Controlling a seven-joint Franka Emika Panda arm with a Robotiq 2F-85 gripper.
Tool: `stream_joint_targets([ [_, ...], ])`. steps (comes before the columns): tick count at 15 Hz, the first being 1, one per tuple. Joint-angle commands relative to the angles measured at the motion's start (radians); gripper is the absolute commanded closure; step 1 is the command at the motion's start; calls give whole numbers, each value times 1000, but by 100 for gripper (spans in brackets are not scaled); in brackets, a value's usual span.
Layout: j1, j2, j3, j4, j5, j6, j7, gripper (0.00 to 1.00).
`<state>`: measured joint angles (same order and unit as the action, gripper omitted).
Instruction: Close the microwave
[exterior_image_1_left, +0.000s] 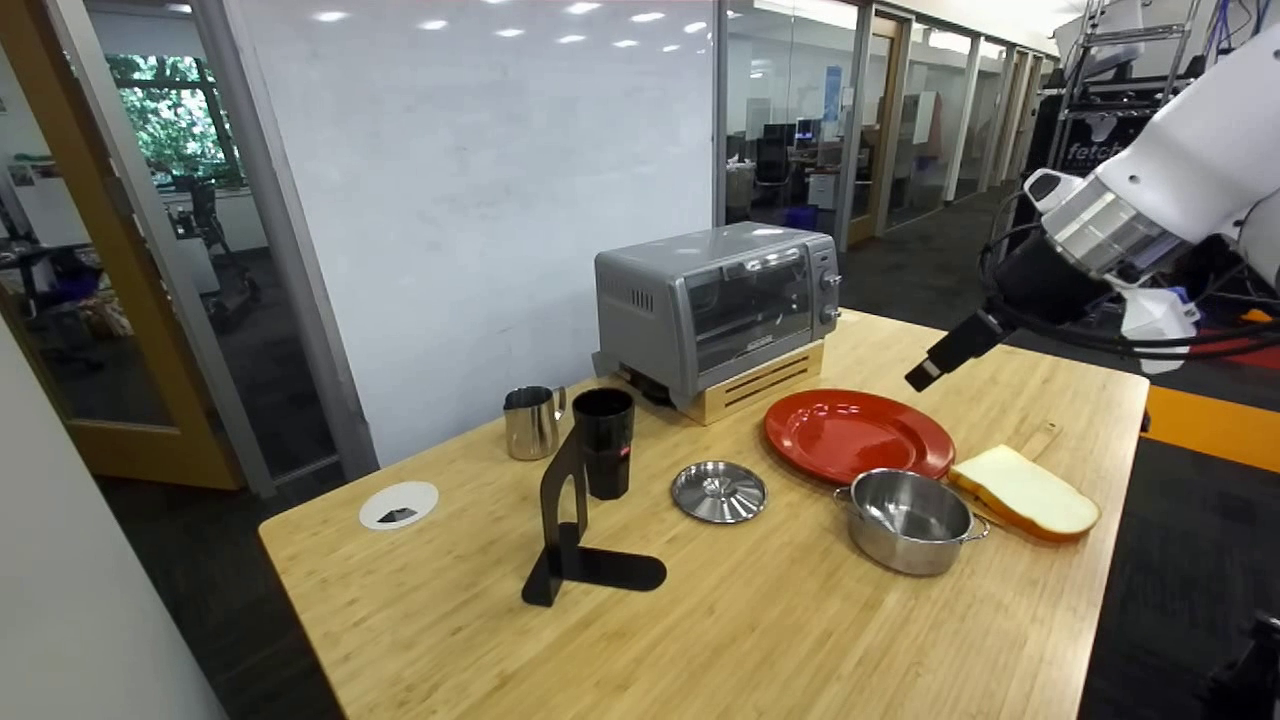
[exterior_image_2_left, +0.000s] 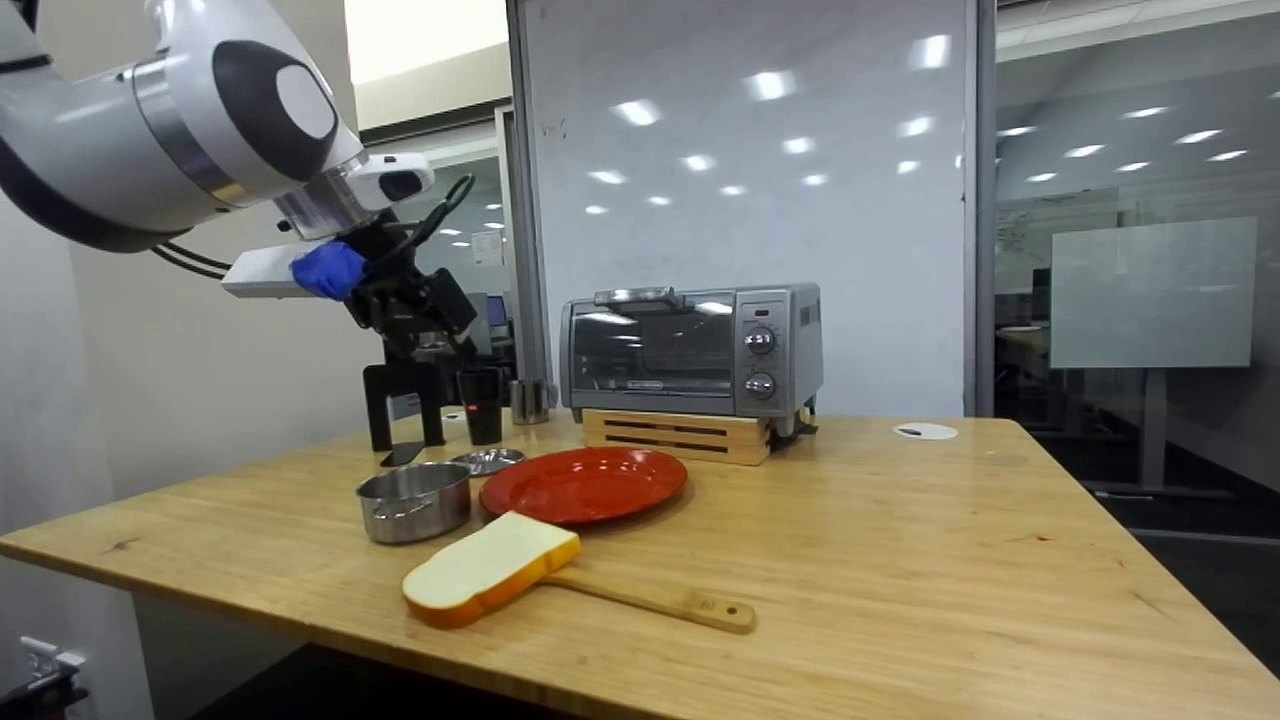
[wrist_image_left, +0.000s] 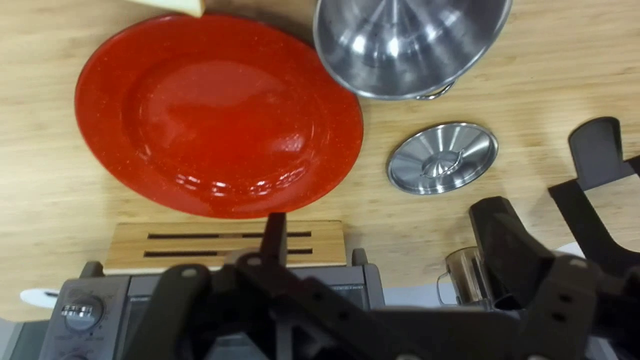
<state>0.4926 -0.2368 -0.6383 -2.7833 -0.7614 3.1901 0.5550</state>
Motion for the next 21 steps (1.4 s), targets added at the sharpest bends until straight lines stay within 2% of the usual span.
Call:
stream_joint_targets([
  [1,271,48,-138,-3,218,-10,-8,0],
  [3,426,-98,-229,0,328,-179,-66,0],
  [4,512,-160,-310,6,432,-251,-170,0],
  [5,566,-198,-394,-13,495,-268,-246,0],
  [7,614,-288,-515,10,543,-375,-341,0],
  [9,598,-332,-583,50,547,-480,-395,0],
  [10,515,-293,-508,56,714,-514,-530,0],
  [11,501,-298,-520,69,747,-554,-561,0],
  [15,427,-244,-480,140,911,-711,-701,0],
  [18,413,-206,-461,185,1007,-810,-774,0],
  [19,381,-224,-431,149,1038,-759,-791,0],
  [21,362,-209,-405,156,1086,-771,-818,0],
])
